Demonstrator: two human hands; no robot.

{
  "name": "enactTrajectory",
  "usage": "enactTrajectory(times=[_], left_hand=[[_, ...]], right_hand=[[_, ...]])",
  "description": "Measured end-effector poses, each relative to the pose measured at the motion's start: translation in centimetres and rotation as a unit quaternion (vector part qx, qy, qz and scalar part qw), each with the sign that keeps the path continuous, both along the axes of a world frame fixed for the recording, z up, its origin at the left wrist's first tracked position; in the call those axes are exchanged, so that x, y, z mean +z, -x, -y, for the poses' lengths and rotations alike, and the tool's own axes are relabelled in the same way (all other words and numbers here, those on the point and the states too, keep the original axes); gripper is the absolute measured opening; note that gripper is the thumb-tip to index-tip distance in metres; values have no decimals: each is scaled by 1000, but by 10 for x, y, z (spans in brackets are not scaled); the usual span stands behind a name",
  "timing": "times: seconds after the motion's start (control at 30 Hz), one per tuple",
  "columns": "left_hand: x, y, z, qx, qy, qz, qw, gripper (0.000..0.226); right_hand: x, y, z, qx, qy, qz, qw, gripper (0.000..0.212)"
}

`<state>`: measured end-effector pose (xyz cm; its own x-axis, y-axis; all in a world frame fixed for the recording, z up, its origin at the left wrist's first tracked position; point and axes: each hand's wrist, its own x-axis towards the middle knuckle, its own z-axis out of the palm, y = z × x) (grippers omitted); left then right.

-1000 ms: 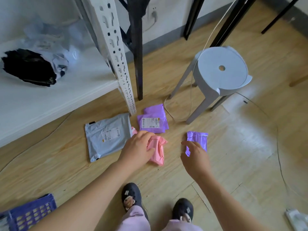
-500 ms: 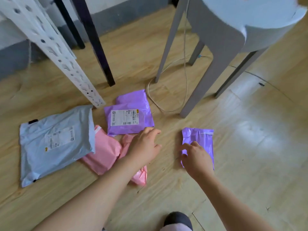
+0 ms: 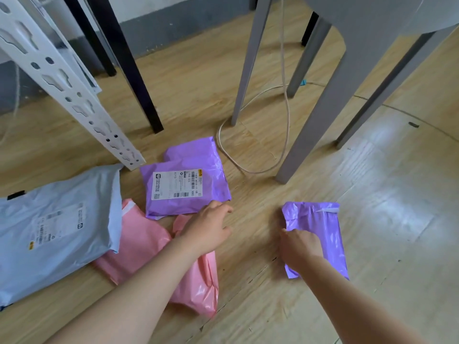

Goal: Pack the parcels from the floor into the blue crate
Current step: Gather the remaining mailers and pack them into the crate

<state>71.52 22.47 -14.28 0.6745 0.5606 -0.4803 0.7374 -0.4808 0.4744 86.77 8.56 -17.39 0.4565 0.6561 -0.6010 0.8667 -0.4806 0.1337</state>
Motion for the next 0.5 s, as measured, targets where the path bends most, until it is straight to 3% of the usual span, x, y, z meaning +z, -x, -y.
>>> enactTrajectory(times=[0.13,0.33,0.5], left_hand=[[-7,5,-14,31,15,-3,999,45],[2,-2,-28,91,32,44,994,43],[-8,5,-29,184,98,46,977,43]], right_hand=[[-2,-3,-7,-26,21,17,999,31],[20,1,-22,-23,-35,20,999,22],[54,8,-60,-37,-91,-7,995,29]])
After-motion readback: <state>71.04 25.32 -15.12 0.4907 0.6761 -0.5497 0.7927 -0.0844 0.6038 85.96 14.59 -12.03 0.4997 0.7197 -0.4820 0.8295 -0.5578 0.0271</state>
